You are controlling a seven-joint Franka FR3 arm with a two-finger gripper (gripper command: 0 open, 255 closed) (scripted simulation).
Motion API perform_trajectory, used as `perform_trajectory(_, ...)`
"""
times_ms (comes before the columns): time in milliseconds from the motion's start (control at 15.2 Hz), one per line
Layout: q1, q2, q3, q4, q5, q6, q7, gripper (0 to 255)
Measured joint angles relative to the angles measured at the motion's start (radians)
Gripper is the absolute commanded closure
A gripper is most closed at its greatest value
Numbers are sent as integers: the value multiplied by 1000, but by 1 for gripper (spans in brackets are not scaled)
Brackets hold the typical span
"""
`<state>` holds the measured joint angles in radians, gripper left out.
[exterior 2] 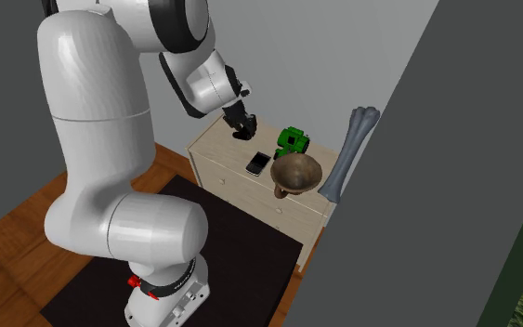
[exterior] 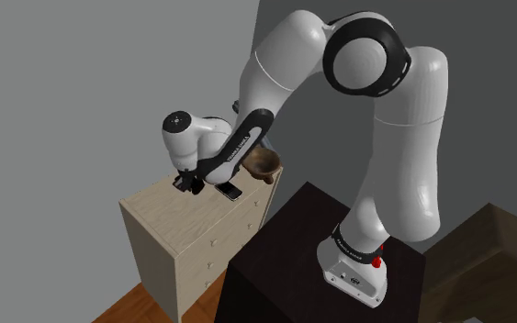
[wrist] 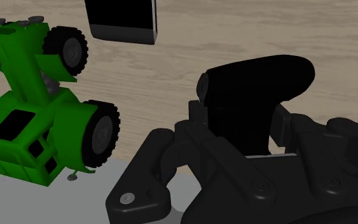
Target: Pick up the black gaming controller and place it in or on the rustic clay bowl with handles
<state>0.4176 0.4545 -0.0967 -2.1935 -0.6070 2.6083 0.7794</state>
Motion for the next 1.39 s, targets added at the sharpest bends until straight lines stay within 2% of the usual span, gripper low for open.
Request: perform_trajectory(1386, -20, -241, 47, -17, 113, -210, -143, 255)
